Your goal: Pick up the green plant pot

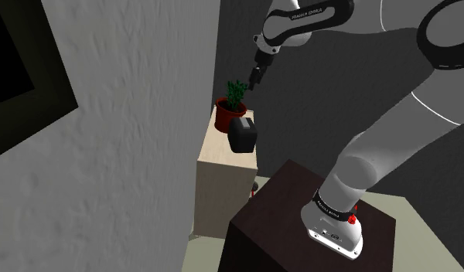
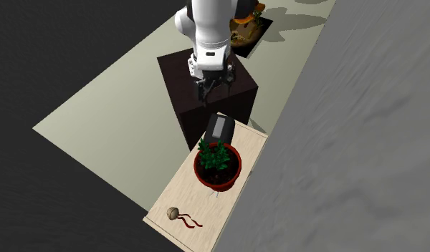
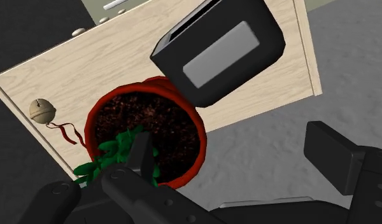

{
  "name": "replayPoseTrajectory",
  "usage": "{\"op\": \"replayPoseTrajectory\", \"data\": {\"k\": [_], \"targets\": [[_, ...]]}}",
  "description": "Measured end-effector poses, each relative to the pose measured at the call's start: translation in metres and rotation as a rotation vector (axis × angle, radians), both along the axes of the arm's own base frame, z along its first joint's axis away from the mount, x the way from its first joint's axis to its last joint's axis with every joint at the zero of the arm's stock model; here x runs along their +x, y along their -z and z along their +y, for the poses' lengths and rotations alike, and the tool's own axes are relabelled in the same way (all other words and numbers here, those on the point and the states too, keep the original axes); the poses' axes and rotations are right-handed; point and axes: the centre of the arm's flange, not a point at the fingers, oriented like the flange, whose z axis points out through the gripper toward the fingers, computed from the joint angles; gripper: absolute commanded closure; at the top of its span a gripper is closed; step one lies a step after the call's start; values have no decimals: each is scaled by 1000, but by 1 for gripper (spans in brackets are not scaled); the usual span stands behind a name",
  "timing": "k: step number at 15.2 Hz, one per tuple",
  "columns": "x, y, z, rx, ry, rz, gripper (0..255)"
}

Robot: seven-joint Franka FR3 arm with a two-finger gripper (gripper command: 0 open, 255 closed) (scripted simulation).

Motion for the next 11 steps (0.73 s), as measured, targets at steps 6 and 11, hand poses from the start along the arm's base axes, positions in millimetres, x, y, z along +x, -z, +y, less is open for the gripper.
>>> {"op": "replayPoseTrajectory", "data": {"k": [6, 11], "targets": [[57, 20, -45, -20, -40, -30, 0], [103, 31, -79, -37, -72, -53, 0]]}}
